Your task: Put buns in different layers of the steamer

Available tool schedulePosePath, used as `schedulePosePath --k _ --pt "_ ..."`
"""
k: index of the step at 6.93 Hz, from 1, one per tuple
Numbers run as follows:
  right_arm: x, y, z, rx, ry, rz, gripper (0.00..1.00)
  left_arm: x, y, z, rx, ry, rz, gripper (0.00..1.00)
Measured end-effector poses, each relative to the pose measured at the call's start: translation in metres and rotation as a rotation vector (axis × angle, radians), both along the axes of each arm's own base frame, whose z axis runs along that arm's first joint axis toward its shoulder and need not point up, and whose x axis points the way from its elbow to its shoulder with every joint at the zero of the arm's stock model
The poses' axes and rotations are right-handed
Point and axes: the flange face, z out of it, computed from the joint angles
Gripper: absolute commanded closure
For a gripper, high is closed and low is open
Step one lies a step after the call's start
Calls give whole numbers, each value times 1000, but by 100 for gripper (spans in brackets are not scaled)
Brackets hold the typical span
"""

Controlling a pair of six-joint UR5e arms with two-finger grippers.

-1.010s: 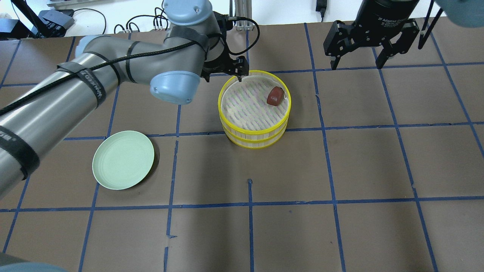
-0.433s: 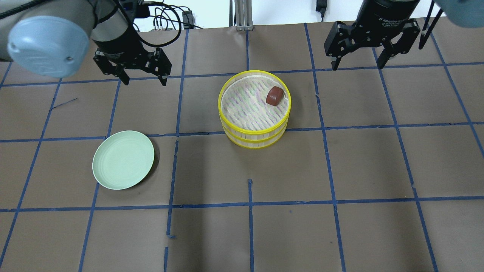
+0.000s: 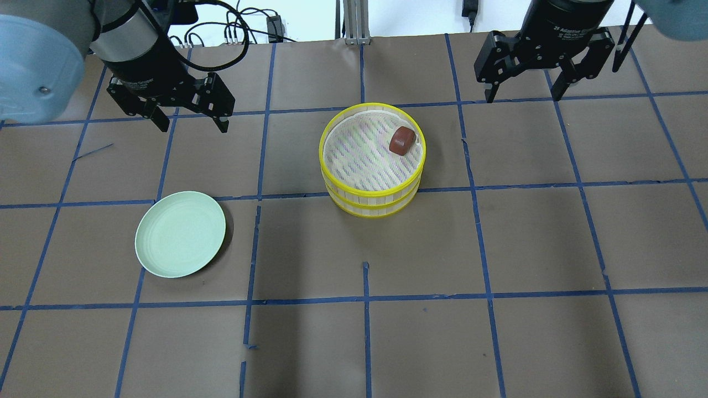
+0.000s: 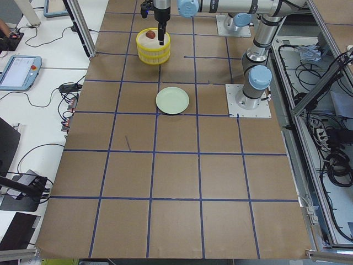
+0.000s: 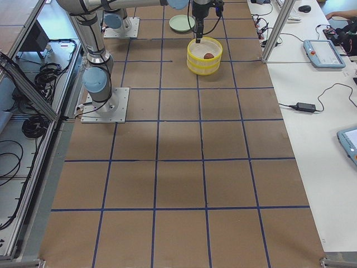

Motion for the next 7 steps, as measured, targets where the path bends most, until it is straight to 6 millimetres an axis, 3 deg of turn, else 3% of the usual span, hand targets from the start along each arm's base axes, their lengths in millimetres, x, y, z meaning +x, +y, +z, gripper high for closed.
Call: schedulePosePath --k 7 --pt "0 0 -1 3 0 0 0 2 5 1 8 1 -8 0"
